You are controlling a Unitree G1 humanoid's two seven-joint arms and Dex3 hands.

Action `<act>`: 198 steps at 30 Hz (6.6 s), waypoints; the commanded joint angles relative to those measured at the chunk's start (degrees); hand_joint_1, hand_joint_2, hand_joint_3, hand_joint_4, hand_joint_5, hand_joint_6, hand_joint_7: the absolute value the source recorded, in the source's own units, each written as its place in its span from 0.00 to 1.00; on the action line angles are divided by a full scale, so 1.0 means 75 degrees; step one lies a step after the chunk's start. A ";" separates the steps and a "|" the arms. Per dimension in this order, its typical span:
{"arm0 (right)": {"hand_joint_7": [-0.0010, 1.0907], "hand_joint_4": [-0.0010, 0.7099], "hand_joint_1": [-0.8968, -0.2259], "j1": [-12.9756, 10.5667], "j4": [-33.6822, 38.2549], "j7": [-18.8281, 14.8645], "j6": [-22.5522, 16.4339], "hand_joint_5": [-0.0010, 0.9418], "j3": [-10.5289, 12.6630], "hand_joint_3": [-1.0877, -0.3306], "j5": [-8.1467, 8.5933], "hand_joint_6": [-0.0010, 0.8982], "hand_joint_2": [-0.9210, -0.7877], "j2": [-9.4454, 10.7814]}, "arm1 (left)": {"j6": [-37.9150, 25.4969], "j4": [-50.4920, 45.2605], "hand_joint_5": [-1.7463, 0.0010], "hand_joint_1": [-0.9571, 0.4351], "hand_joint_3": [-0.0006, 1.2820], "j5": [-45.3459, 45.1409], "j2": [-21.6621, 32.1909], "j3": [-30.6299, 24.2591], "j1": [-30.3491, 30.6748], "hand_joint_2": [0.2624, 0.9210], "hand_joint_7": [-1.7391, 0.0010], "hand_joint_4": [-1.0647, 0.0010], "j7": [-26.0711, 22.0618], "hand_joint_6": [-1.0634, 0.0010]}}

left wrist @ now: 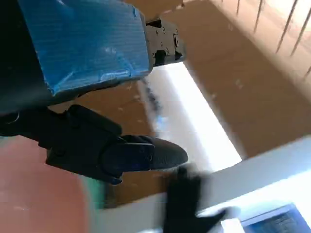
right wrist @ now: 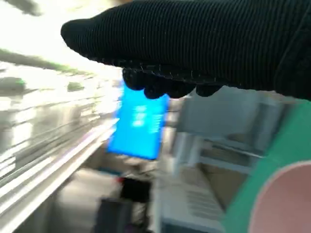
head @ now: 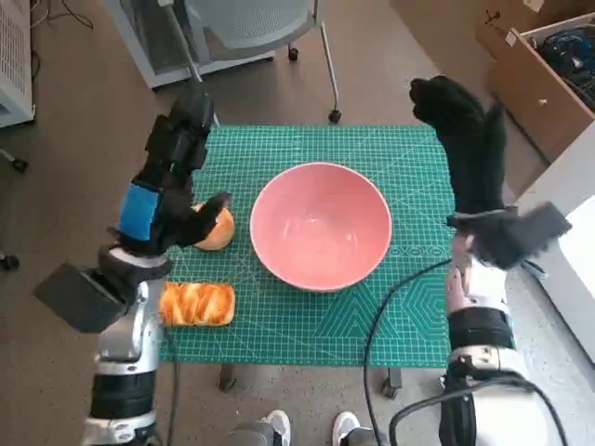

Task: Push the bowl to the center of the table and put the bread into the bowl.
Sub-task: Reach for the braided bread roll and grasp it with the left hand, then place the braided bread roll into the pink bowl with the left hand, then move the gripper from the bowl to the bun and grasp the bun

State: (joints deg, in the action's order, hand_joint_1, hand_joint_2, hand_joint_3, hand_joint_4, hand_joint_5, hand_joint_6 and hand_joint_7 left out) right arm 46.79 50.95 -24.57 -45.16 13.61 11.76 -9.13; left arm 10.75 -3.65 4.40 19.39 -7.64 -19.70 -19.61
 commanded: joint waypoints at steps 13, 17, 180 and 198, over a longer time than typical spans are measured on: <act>0.15 0.28 0.38 -0.0700 -0.1104 0.0131 0.0102 0.01 -0.0232 0.36 -0.0084 0.26 0.00 -0.0142 | -0.5913 -0.3425 1.00 0.52 0.00 -0.2974 0.3189 0.1332 0.0600 0.77 0.96 0.87 -0.2270 0.72; 0.15 0.28 0.37 -0.0691 -0.1102 0.0167 0.0164 0.01 -0.0249 0.36 -0.0086 0.27 0.00 -0.0098 | -0.6647 -0.3557 1.00 0.55 0.00 -0.3238 0.3223 0.1795 0.0560 0.76 0.98 0.88 -0.2483 0.71; 0.15 0.28 0.35 -0.1037 -0.1889 0.0363 0.1008 0.00 -0.0450 0.37 0.0092 0.24 0.00 -0.0221 | -0.3367 -0.1007 1.00 0.40 0.00 -0.2600 0.3027 0.0526 -0.0987 0.72 0.92 1.00 -0.1644 0.95; 0.15 0.28 0.36 -0.0649 -0.1337 -0.0182 0.0867 0.00 -0.0415 0.40 0.0407 0.25 0.00 -0.0169 | -0.4529 0.0275 1.00 0.40 0.01 -0.3422 0.2706 0.2191 -0.1686 0.68 0.97 1.00 -0.1960 0.91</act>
State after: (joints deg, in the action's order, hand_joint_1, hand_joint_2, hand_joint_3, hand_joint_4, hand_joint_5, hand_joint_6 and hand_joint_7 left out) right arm 42.02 39.62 -24.76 -38.91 10.34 13.85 -10.62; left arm -22.63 -3.59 -20.17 40.94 6.70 -29.91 -34.47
